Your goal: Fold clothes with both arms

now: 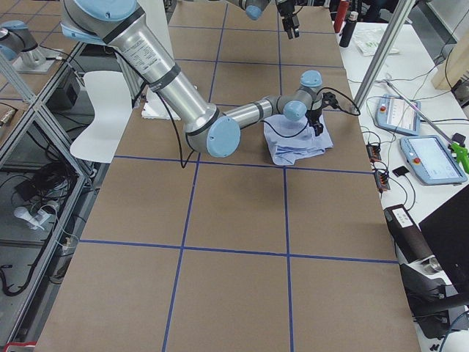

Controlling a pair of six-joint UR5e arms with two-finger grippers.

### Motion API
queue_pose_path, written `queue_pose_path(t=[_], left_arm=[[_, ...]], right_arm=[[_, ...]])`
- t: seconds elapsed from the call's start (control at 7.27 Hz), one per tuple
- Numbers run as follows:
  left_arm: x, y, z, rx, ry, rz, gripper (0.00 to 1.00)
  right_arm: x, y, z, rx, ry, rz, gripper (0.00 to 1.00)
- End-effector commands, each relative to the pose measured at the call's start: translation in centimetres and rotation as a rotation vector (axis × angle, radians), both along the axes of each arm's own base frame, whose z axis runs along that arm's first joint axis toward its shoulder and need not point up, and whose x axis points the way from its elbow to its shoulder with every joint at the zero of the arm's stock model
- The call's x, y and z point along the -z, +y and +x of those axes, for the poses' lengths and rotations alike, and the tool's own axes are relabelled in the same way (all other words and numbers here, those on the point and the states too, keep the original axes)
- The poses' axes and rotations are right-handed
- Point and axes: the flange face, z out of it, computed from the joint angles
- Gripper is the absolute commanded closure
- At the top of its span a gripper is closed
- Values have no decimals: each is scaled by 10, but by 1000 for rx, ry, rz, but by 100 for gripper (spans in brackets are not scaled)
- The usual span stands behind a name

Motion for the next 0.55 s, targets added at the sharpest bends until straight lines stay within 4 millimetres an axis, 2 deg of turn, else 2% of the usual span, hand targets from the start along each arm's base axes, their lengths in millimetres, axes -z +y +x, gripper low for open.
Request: queue_pose_path(t=[0.0, 0.14, 0.27, 0.41], left_arm=[[2, 6, -7, 2, 4, 14, 1], [-4, 20, -16, 5, 6, 19, 1], [-23, 38, -31, 2, -14, 32, 1], [-48, 39, -54, -20, -130, 168, 1]], right_arm=[[14, 5, 22, 3, -28, -35, 0], [34, 15, 60, 5, -13, -120, 0], [59, 24, 101, -7, 8, -184, 0], [59, 42, 123, -7, 31, -206, 0]])
